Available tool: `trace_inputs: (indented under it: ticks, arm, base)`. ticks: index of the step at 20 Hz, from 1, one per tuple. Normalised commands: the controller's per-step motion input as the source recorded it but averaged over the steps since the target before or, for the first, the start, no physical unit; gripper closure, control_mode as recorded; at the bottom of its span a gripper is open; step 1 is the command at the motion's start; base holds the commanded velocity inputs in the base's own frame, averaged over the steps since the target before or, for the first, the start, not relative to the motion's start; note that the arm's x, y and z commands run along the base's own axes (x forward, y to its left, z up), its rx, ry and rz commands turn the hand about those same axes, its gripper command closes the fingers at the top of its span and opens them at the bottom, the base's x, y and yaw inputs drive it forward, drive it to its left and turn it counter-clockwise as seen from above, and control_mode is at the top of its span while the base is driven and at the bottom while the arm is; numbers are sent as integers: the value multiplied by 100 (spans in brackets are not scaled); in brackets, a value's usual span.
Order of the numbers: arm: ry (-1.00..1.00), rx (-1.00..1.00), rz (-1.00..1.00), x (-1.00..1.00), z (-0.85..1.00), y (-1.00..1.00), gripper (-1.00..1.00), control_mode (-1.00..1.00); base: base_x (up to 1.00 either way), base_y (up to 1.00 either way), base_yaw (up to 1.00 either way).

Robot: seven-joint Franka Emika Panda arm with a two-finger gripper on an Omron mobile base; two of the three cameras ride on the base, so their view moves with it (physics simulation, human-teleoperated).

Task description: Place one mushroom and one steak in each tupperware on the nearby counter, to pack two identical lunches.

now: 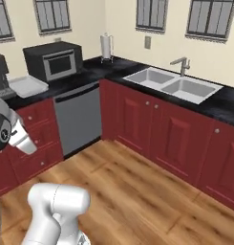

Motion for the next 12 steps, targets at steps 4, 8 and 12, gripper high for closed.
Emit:
trace_inputs:
  ticks: [4,8,12]
  arm:
    - [0,0,0,0,0,0,-100,100]
    - [0,0,0,0,0,0,-100,100]
    - [0,0,0,0,0,0,-100,100]
  base:
    - [-100,9,-66]
    - [-100,-42,-59]
    - [-100,-61,-51]
